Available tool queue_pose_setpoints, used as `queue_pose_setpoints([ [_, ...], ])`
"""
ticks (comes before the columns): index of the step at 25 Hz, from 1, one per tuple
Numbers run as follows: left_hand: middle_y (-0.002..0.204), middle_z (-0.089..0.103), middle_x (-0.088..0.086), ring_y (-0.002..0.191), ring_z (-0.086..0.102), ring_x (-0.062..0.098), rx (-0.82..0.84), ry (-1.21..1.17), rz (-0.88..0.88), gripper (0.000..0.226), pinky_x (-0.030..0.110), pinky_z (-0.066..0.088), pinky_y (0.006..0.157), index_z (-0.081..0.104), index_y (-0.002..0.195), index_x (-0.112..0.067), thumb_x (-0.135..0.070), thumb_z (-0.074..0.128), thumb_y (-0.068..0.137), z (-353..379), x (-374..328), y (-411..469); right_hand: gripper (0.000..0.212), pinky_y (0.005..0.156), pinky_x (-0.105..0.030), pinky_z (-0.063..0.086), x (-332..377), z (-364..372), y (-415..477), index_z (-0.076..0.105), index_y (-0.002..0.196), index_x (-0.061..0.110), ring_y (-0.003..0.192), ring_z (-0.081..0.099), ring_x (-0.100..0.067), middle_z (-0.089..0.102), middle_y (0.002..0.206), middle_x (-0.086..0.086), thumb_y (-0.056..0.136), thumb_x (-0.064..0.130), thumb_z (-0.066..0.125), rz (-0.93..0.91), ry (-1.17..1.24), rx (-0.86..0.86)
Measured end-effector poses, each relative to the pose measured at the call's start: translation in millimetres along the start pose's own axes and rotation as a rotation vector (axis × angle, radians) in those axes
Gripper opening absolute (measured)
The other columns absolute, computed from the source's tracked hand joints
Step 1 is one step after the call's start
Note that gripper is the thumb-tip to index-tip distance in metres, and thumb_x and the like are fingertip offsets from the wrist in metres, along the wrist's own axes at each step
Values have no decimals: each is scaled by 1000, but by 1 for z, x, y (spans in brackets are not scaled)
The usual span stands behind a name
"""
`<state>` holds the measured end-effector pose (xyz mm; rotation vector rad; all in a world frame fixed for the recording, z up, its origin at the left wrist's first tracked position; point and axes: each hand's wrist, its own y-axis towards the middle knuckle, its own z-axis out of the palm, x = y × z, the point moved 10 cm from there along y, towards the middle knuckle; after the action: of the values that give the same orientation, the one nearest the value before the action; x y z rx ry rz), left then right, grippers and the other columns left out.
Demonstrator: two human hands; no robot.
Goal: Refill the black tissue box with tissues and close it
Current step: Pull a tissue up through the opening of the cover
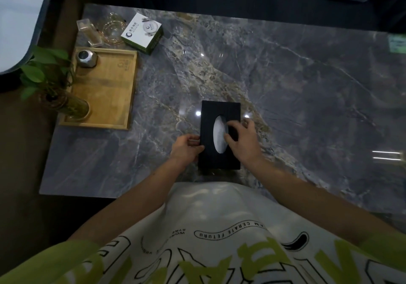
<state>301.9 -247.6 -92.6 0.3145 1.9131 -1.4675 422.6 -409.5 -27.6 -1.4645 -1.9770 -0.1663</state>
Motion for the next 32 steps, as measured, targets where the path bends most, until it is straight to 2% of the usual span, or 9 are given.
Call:
queue_pose_setpoints([
  [5,109,63,16,96,62,25,12,32,20,35,50,55,87,58,121,-1,0,64,86,2,-1,0,46,115,-49,24,11,29,2,50,135,34,146,10,-40,-1,160,-23,91,44,60,63,-436,204],
  [10,115,63,21,98,62,27,14,66,18,36,52,55,87,58,122,-2,0,64,86,2,-1,1,74,117,-54,14,9,44,8,19,151,31,147,-1,-43,-15,157,-29,91,40,61,146,-547,254],
  [12,116,63,23,100,62,30,14,69,19,35,54,54,89,59,121,-2,1,64,86,1,-2,1,65,118,-53,15,11,46,11,29,148,29,147,4,-44,-10,157,-31,92,36,61,154,-515,217],
  [15,116,64,21,107,63,34,15,86,19,36,52,54,90,59,120,-3,-2,66,85,0,-2,1,34,116,-48,22,10,40,16,59,125,25,143,22,-39,5,158,-27,92,35,61,155,-534,120],
  [17,115,64,19,106,63,31,16,105,26,36,49,54,92,60,120,-3,-3,67,85,0,-3,1,22,114,-46,25,8,40,17,68,110,23,140,29,-36,10,158,-24,91,32,64,171,-544,96],
  [24,105,64,9,98,63,22,19,75,14,30,37,56,86,60,113,-8,-4,68,84,-2,-5,2,16,112,-43,28,7,38,19,72,98,20,136,33,-34,14,157,-20,92,32,63,174,-461,64],
  [27,101,63,7,95,61,18,37,39,18,27,32,55,81,60,109,-10,-2,68,84,-2,-4,2,15,113,-47,28,6,32,18,72,87,18,137,31,-36,20,156,-17,91,30,65,138,-272,69],
  [30,103,62,9,95,61,19,42,16,19,31,34,54,84,59,114,-6,0,67,84,-1,-4,3,11,105,-45,39,7,22,15,66,79,18,130,40,-39,35,148,-16,88,23,67,69,-28,64],
  [32,100,61,7,92,61,18,45,0,7,32,31,54,77,58,114,-5,0,67,84,0,-3,3,11,109,-40,34,8,15,10,65,77,16,136,34,-37,31,152,-15,87,17,68,18,54,22],
])
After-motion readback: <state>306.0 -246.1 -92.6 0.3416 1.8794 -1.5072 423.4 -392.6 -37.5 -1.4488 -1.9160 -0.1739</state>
